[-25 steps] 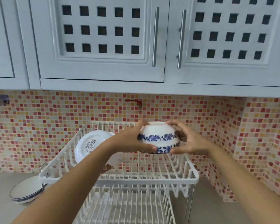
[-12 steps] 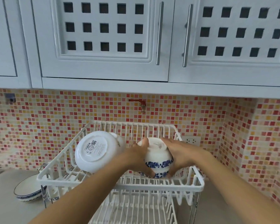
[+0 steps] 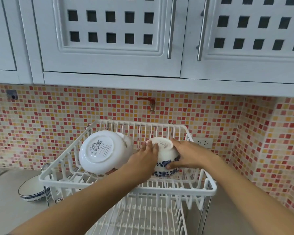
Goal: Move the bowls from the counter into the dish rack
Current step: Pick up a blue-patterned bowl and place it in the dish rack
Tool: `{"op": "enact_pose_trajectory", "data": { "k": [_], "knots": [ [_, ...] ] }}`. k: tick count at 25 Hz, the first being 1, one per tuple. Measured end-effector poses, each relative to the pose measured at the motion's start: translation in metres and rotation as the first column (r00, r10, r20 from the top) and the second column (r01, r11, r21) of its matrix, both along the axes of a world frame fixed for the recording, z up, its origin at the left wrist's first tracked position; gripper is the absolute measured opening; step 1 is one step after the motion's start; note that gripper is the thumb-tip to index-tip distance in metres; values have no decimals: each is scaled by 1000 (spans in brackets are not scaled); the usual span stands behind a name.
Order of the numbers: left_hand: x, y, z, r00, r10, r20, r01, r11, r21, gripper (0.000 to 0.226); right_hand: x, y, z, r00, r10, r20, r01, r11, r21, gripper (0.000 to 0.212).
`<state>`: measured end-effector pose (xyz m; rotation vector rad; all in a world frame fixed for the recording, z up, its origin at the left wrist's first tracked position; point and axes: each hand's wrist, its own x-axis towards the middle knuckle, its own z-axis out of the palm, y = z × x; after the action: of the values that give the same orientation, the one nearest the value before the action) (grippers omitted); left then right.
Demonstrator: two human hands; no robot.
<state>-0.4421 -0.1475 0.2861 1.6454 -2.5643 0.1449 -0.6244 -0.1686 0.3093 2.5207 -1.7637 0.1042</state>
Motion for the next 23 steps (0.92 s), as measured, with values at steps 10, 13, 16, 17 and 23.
{"op": "enact_pose_trajectory", "data": {
  "k": [10,13,16,17,23],
  "knots": [
    [-4,0,3,1000,-5,-15,5,1000,0,75,4,0,-3,995,-52,-86,49,998,-40,108],
    [-5,0,2,1000,-3,-19,3,1000,25,75,3,-1,-3,998,-48,-31,48,999,-20,111],
    [-4,2,6,1000,7,-28,-4,997,74,79,0,8,4,995,6,95,-7,1000,16,109],
    [-3,4,10,999,7,-38,-4,997,76,78,-2,12,7,993,17,115,-20,999,32,107],
    [24,24,49,980,-25,-195,21,1000,-22,71,17,32,20,994,-27,107,38,994,-103,82]
  ]
}}
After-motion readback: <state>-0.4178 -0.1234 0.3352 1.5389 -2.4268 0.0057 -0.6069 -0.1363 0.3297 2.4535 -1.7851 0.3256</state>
